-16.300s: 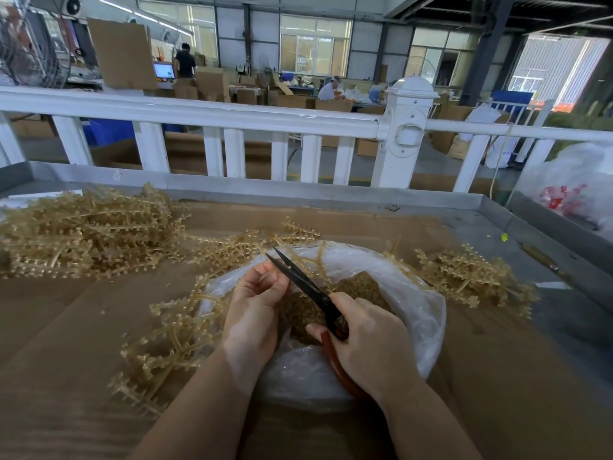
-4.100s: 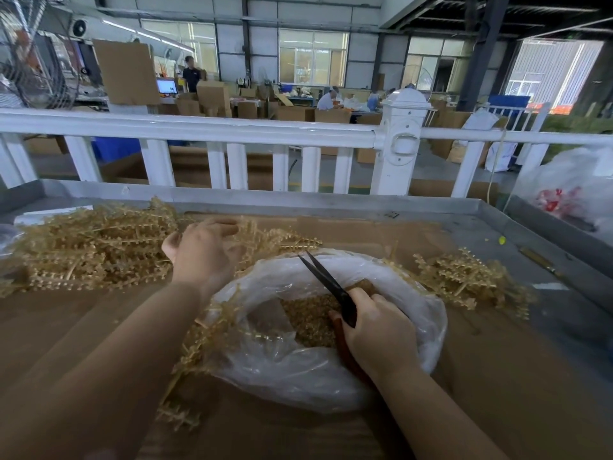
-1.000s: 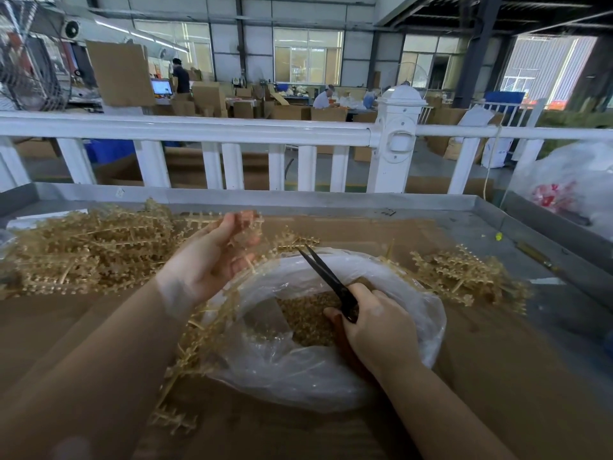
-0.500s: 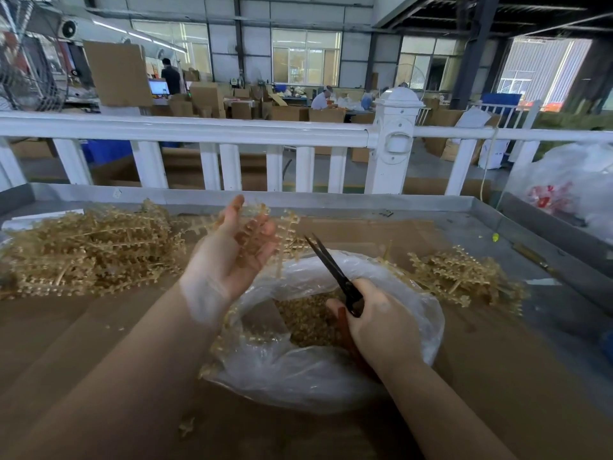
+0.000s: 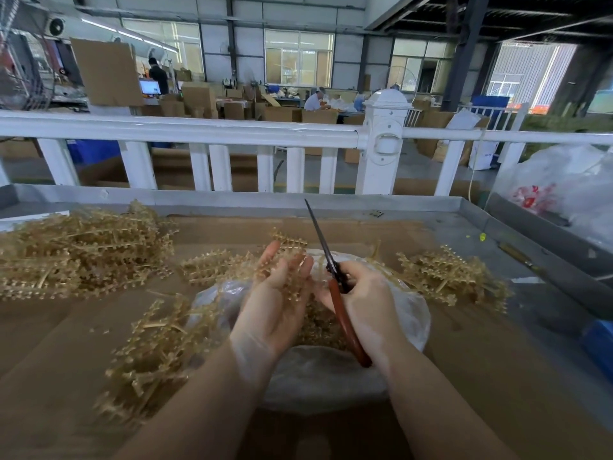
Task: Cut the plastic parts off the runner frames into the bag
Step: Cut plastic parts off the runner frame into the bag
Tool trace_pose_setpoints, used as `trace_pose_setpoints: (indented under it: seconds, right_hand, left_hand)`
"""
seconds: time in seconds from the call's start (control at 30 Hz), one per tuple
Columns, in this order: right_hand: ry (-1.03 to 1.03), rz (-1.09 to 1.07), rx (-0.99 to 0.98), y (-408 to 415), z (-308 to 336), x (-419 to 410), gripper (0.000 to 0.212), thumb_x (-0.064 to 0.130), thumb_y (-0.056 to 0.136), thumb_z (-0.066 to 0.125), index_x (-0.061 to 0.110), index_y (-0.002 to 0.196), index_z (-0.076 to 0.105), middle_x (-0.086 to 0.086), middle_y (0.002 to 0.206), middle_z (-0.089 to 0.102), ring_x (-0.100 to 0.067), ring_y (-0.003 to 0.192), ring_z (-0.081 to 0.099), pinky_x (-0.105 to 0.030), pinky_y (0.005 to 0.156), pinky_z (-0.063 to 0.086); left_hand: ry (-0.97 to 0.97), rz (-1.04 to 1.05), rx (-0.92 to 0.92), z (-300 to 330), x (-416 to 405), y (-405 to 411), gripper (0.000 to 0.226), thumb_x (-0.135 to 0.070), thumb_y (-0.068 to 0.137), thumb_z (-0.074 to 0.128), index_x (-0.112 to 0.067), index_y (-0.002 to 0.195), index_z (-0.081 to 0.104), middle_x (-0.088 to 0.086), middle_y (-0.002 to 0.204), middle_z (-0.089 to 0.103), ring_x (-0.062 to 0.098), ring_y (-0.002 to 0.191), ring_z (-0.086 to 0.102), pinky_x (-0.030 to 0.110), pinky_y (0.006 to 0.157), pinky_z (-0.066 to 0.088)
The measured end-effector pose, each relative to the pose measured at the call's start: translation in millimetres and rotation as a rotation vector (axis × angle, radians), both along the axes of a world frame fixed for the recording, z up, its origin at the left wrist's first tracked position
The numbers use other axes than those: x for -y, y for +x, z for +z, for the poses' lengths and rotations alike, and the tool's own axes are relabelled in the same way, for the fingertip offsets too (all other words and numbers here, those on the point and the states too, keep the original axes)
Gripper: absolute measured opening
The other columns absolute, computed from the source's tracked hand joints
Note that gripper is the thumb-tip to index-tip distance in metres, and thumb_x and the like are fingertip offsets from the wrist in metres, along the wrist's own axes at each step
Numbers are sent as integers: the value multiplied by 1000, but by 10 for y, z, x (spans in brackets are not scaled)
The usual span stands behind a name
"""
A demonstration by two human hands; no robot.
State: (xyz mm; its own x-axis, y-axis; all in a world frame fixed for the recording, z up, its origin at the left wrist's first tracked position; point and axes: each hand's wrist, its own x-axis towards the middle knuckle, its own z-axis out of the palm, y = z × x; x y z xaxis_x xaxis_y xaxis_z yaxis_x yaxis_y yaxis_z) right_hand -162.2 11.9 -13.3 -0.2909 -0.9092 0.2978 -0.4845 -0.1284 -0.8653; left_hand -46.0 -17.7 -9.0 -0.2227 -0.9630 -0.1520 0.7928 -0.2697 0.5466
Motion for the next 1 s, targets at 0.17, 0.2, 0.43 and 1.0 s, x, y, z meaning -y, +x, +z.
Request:
trace_pose_setpoints:
  seconds: [0.17, 0.2, 0.43, 1.0]
  right_hand:
    - [3, -71, -40, -112, -17, 5, 19, 9, 84, 68, 14, 102, 68, -1, 88, 69, -15, 79, 65, -19, 65, 48]
    - [3, -80, -54, -137, -24, 1, 17, 10, 84, 68, 17, 99, 68, -1, 87, 69, -14, 78, 65, -17, 62, 44]
    - [-34, -85, -70, -144, -82, -5, 13, 7, 84, 67, 15, 95, 68, 4, 79, 67, -7, 72, 63, -12, 57, 42]
    - [-135, -24, 117, -42, -54, 0, 26, 3, 79, 73, 17, 101, 67, 3, 85, 70, -13, 82, 66, -27, 75, 53]
  left_hand:
    - [-55, -181, 126, -29, -12, 297, 67, -53, 69, 65, -8, 118, 64, 18, 111, 69, 32, 107, 64, 43, 92, 50]
    - [-31, -194, 136, -19, -3, 341, 68, -56, 70, 62, -5, 114, 66, 18, 109, 69, 32, 106, 63, 45, 94, 48]
    - [-63, -235, 470, 36, 54, 361, 61, -4, 66, 68, 2, 124, 52, 15, 95, 72, 23, 78, 71, 32, 66, 61]
    - [-123, -229, 484, -21, 15, 231, 42, -5, 57, 75, -4, 97, 63, 6, 75, 71, 13, 61, 66, 20, 52, 52]
